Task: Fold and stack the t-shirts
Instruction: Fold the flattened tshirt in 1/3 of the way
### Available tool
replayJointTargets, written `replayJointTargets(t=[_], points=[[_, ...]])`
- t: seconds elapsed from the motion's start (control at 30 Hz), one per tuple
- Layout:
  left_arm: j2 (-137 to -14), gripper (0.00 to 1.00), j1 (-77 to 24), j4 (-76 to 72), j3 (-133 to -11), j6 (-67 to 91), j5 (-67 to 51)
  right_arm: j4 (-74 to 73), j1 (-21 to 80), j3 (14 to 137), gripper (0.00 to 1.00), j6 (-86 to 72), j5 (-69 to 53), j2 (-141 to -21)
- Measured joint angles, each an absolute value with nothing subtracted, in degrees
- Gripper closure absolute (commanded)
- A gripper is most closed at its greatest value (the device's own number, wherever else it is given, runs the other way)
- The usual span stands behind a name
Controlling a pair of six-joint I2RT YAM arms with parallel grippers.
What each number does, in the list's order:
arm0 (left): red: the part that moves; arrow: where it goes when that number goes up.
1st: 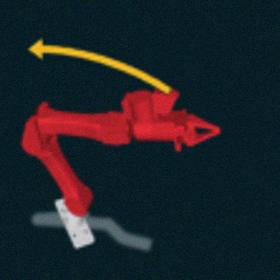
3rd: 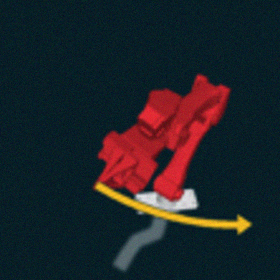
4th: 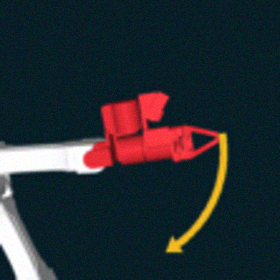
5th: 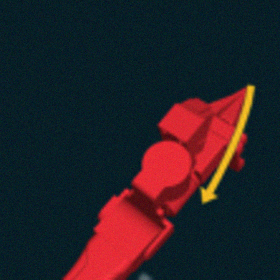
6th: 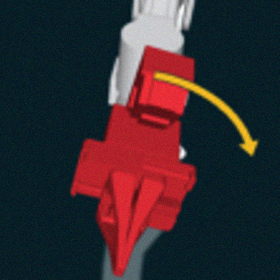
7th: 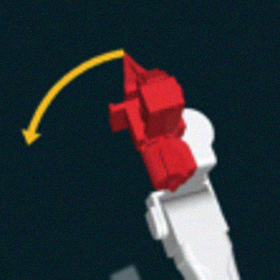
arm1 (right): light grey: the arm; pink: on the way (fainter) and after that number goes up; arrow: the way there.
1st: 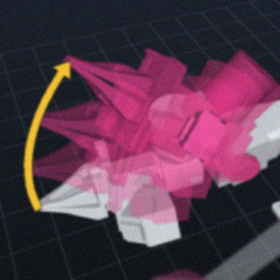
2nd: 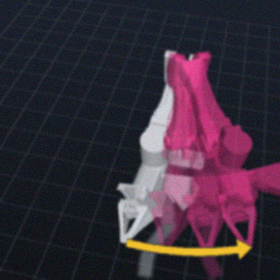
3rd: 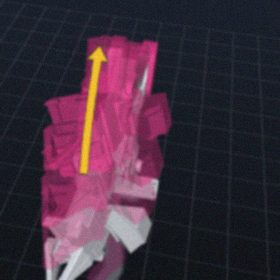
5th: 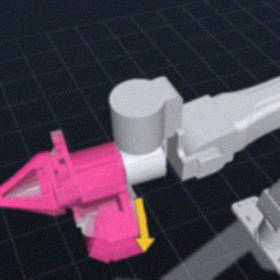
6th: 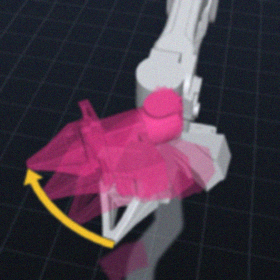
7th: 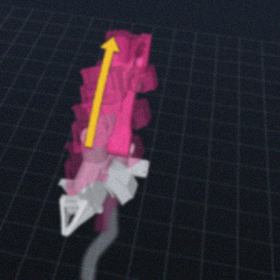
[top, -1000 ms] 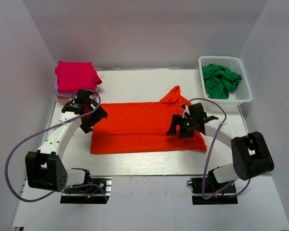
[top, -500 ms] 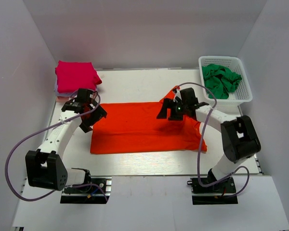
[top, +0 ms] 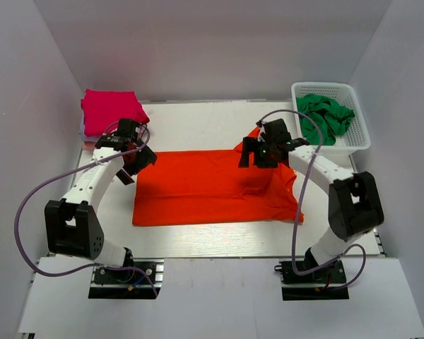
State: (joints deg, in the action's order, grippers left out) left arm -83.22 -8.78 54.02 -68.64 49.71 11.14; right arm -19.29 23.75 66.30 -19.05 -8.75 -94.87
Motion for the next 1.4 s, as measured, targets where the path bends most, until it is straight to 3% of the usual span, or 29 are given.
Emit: replayJointTargets(t=[0.3, 0.4, 0.57, 0.83, 0.97, 1.07, 1.1, 1.4], points=[[-83.53, 0.0, -8.78, 53.21, -66.65, 48.93, 10.92, -27.11, 23.77, 50.13, 0.15, -23.27, -10.31, -82.32], [-83.53, 0.0, -8.8, 53.45, -64.55, 48.88, 10.39, -27.35, 23.81, 48.73, 0.21, -24.86, -11.53, -83.02], [-83.46, 0.0, -8.8, 53.52, -64.01, 48.8, 10.0, -24.14, 23.81, 49.08, 0.42, -26.7, -12.21, -85.62], [-82.39, 0.0, -8.8, 53.54, -63.99, 48.71, 10.11, -20.62, 23.81, 51.88, 0.51, -28.1, -11.73, -91.35], [-81.87, 0.0, -8.8, 53.52, -63.44, 48.71, 10.13, -20.43, 23.81, 52.01, 0.62, -28.32, -9.91, -92.31], [-81.56, 0.0, -8.8, 53.56, -63.22, 48.69, 10.13, -20.67, 23.86, 53.21, 0.81, -28.45, -7.25, -92.86], [-81.47, 0.0, -8.78, 53.56, -63.22, 48.69, 10.13, -20.67, 23.86, 53.71, 1.0, -28.4, -6.46, -93.08], [-80.18, 0.0, -8.8, 53.56, -62.65, 48.69, 10.13, -20.73, 24.23, 56.05, 1.0, -26.0, -5.74, -93.78]])
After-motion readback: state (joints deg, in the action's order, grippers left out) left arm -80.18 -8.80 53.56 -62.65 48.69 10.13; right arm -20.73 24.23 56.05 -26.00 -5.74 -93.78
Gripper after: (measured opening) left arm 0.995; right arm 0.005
